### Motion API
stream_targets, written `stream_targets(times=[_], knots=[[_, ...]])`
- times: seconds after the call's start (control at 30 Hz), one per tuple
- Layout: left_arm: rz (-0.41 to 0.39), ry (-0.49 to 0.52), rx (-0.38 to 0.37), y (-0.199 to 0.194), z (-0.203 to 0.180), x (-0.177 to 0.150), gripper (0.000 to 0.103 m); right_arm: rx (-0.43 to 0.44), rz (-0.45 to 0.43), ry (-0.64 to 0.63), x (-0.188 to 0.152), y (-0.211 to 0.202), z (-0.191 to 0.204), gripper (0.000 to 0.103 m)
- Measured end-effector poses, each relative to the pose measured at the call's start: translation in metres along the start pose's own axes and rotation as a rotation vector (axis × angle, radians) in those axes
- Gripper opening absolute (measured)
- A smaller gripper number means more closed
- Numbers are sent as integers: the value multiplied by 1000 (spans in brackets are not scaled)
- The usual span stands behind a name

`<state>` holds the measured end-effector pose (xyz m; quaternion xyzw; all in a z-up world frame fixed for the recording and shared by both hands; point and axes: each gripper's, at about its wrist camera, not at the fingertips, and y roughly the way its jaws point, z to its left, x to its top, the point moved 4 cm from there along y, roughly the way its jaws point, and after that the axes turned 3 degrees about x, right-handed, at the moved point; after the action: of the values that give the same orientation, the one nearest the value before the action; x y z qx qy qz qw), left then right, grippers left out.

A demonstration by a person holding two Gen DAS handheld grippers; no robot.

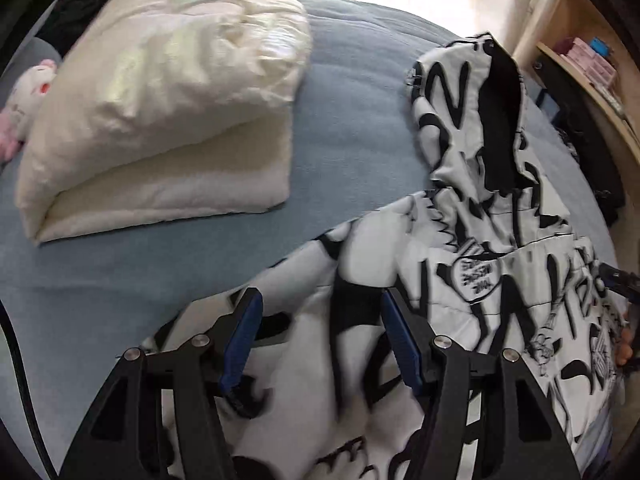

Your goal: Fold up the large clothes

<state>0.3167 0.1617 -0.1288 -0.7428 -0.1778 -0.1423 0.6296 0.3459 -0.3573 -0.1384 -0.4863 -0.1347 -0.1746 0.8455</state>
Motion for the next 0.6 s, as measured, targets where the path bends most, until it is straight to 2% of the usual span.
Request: stream_targets(times=[0.07,0.1,0.13,0.23,0.4,0.47,0.5,0.53,0.57,0.6], knots=[[-1,16,-72,-3,-8,0,60,32,13,-8,1,5,3,74],[-7,37,-77,-4,-12,0,62,49,13,-14,2,5,7,74],[-12,73,-57,-2,-17,-2,65,67,11,-20,1,4,8,74],[36,135,19,13,-24,-6,66,67,28,-44,0,8,10,74],[45,114,16,23,-25,-4,66,35,47,-90,1,15,14,74],[23,117,34,23,-28,-2,56,6,45,-97,2,17,13,74],[19,123,38,24,-31,-2,43,-33,34,-105,3,18,12,74],[10,130,46,22,-34,-2,24,-61,28,-111,3,20,11,72],[-5,138,86,19,-35,-2,15,-104,25,-118,3,21,10,57],[-19,143,125,16,-36,-1,11,-130,28,-125,2,22,10,38]])
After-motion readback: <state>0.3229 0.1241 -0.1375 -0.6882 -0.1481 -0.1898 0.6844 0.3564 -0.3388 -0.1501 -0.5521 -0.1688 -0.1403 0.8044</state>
